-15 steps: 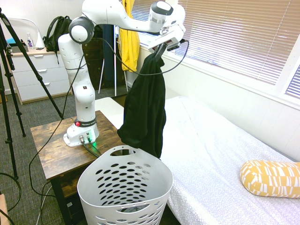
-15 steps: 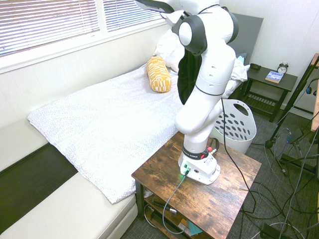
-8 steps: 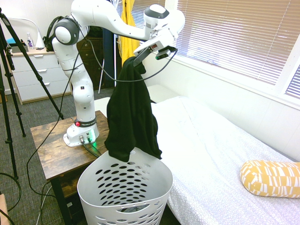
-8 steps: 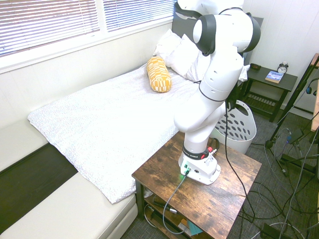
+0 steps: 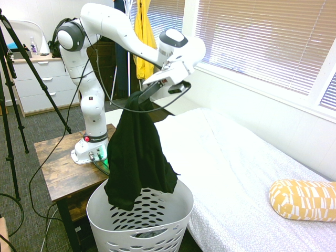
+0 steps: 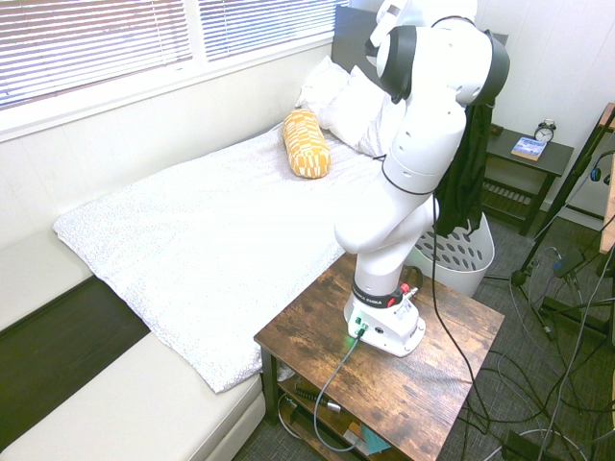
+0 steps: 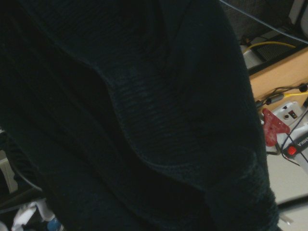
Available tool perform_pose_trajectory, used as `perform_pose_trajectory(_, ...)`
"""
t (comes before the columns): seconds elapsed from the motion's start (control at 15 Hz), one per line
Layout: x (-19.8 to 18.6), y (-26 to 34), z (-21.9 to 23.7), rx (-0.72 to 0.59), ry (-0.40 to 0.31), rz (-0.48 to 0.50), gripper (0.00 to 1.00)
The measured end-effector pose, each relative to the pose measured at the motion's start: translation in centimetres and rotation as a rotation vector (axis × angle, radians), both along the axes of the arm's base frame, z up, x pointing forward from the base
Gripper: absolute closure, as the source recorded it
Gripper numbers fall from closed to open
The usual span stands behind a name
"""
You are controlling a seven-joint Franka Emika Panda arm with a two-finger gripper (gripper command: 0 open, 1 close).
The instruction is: Put my clothes in the laundry bag
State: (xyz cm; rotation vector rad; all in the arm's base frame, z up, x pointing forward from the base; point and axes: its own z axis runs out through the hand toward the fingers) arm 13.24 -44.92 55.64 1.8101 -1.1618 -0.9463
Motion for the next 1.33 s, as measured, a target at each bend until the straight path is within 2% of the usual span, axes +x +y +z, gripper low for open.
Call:
perform_pose_trajectory(0.07,0.1,-0.1,-2.3,-0.016,-0.003,0.011,0.0)
perform_pose_trajectory(0.4,1.9,1.9,-14.7,-0.038,-0.011,0.072,0.0)
perform_pose_trajectory(0.53,2.6,2.7,-17.5,-0.042,-0.01,0.088,0.0)
perform_pose_trajectory(0.8,2.9,2.8,-18.5,-0.039,0.0,0.095,0.0)
perform_pose_trajectory(1.0,3.9,3.1,-17.9,-0.046,-0.02,0.107,0.0)
perform_pose_trajectory(1.13,6.4,4.5,-17.1,-0.004,-0.13,0.089,0.0)
perform_pose_trajectory(1.33,13.8,9.5,-15.0,0.07,-0.328,0.136,0.0)
